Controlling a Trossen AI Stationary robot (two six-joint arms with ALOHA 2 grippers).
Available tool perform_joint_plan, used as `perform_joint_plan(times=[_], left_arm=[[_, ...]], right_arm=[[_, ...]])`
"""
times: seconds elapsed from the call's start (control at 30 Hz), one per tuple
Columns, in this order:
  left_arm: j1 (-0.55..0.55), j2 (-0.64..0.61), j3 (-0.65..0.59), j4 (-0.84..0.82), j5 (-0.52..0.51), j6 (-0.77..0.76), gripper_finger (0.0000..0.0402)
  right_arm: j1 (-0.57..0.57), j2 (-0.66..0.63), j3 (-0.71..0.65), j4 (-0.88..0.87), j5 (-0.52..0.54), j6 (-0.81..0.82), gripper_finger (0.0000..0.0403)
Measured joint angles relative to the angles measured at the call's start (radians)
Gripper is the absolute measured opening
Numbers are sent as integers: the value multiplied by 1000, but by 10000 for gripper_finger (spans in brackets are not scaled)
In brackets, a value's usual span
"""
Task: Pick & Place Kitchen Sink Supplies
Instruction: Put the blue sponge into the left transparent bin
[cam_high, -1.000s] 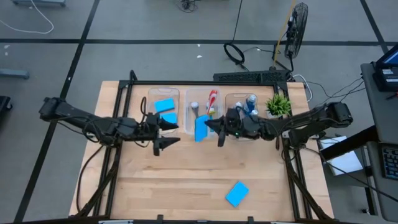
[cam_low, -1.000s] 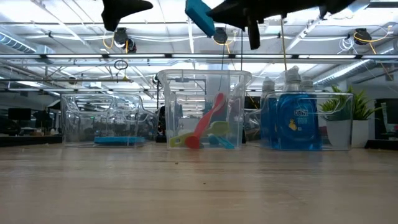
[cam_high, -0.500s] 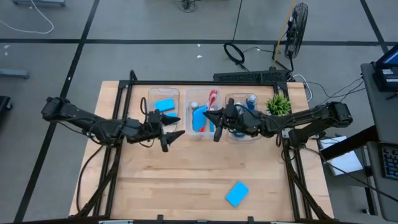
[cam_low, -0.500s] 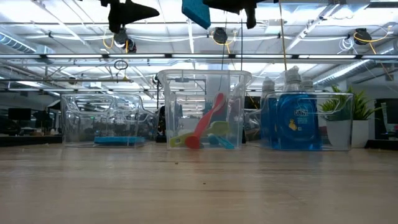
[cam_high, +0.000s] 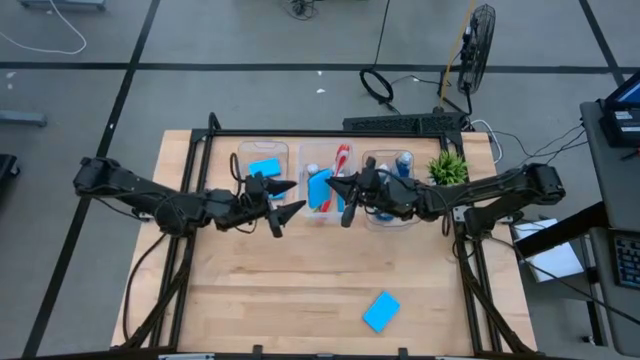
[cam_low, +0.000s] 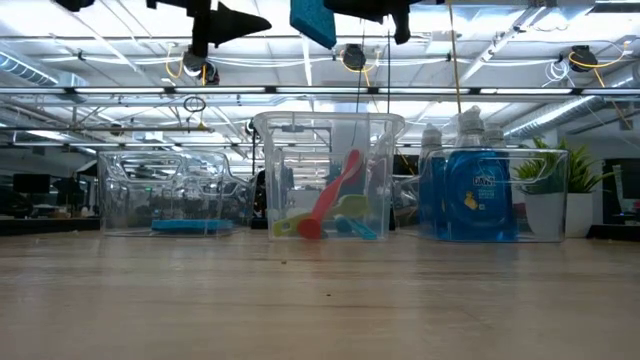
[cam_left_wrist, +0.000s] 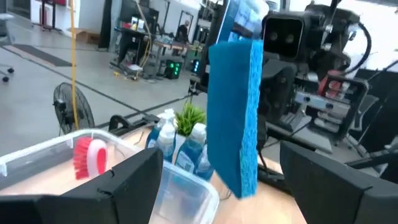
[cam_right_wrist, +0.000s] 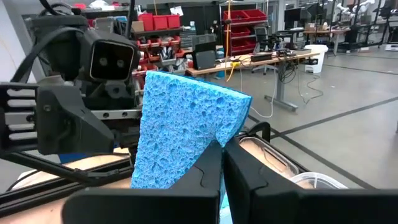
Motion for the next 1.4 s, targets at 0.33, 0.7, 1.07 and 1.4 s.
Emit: perform_joint_plan(times=[0.33, 0.7, 1.07, 1.4], left_arm=[[29, 115, 113, -62, -2, 47, 324], [62, 168, 214, -175, -19, 43, 315], [59, 169, 214, -223, -13, -11, 177], [86, 167, 214, -247, 58, -66, 15]], right_arm=[[0, 15, 0, 0, 0, 1, 0], [0, 16, 0, -58, 9, 19, 0], [0, 16, 0, -58, 26, 16, 0], [0, 16, 0, -60, 24, 16, 7]])
